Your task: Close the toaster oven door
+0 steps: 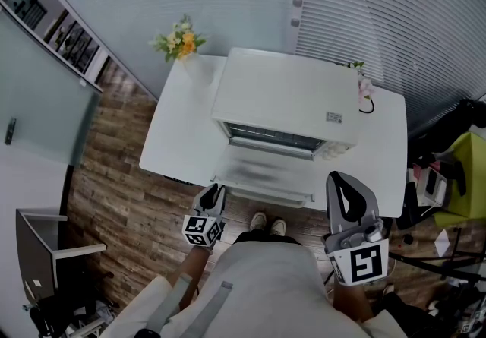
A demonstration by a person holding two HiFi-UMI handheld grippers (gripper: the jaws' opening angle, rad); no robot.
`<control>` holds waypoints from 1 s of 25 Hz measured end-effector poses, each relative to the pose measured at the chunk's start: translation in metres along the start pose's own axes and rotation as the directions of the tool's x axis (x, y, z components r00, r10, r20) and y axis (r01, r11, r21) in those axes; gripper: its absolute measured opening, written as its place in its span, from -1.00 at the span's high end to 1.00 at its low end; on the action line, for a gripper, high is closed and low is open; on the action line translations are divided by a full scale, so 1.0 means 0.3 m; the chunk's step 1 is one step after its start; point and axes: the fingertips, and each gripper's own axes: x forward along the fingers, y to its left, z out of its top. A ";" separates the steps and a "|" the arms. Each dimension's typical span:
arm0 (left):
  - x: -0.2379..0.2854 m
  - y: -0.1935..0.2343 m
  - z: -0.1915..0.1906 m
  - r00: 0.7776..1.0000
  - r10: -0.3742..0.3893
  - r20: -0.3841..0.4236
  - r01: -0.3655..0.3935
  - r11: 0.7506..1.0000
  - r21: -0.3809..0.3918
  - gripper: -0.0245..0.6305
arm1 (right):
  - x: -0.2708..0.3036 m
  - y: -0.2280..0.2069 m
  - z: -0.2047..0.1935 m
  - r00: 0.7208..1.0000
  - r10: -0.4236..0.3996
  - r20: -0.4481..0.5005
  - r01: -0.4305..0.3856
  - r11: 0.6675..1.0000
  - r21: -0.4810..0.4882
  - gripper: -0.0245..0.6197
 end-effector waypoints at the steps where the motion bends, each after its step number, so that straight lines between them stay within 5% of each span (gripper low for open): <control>1: 0.001 -0.001 0.006 1.000 0.000 0.005 0.000 1.000 -0.001 0.70 | -0.001 0.000 0.000 1.000 0.000 0.000 0.000 1.000 0.000 0.91; 25: 0.012 -0.009 0.077 0.999 -0.007 0.045 0.007 1.000 -0.004 0.69 | -0.009 0.014 0.007 1.000 0.003 0.003 -0.003 1.000 -0.004 0.91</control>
